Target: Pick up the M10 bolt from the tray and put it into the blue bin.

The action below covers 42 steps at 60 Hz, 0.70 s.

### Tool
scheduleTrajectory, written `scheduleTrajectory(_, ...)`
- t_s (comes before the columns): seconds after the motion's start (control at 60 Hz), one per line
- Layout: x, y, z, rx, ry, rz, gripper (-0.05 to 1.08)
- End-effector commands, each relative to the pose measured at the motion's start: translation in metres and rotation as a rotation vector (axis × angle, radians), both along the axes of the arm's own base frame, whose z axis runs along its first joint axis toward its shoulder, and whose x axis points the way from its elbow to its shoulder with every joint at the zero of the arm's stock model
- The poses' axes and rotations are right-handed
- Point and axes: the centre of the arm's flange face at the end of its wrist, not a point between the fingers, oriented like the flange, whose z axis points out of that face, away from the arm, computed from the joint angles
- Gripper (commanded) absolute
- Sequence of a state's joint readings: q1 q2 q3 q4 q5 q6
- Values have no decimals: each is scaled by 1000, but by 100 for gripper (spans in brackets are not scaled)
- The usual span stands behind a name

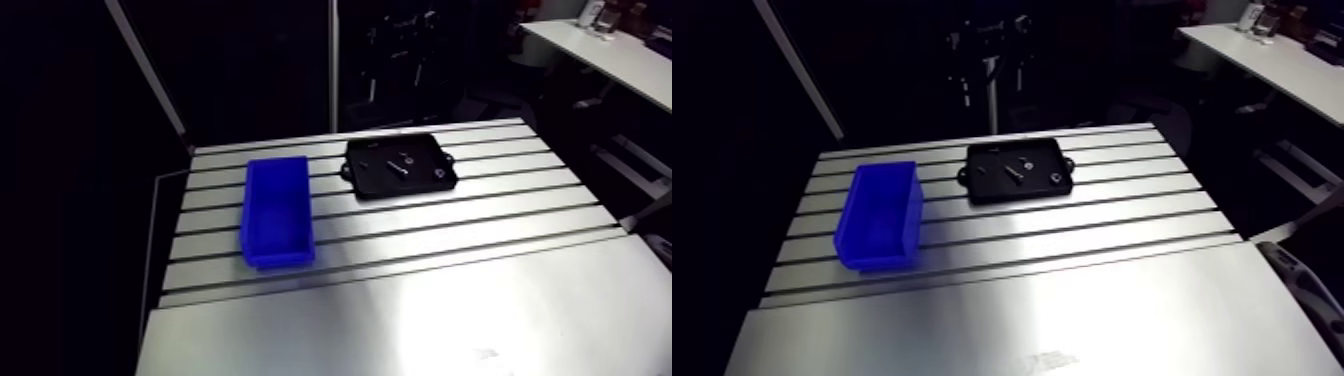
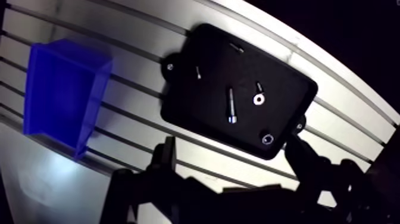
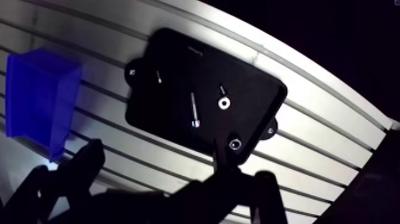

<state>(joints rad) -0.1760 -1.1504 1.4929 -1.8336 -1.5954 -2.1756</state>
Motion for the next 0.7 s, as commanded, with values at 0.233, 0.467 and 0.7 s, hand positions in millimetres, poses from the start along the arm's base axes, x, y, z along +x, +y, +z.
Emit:
scheduleTrajectory(0.233,-10,4,-34,22,-9,83,10)
scheduleTrajectory(0.467,-2,6,-61,26,-41,115,33)
scheduleTrajectory(0.7,3,8,-76,49,-21,140,46)
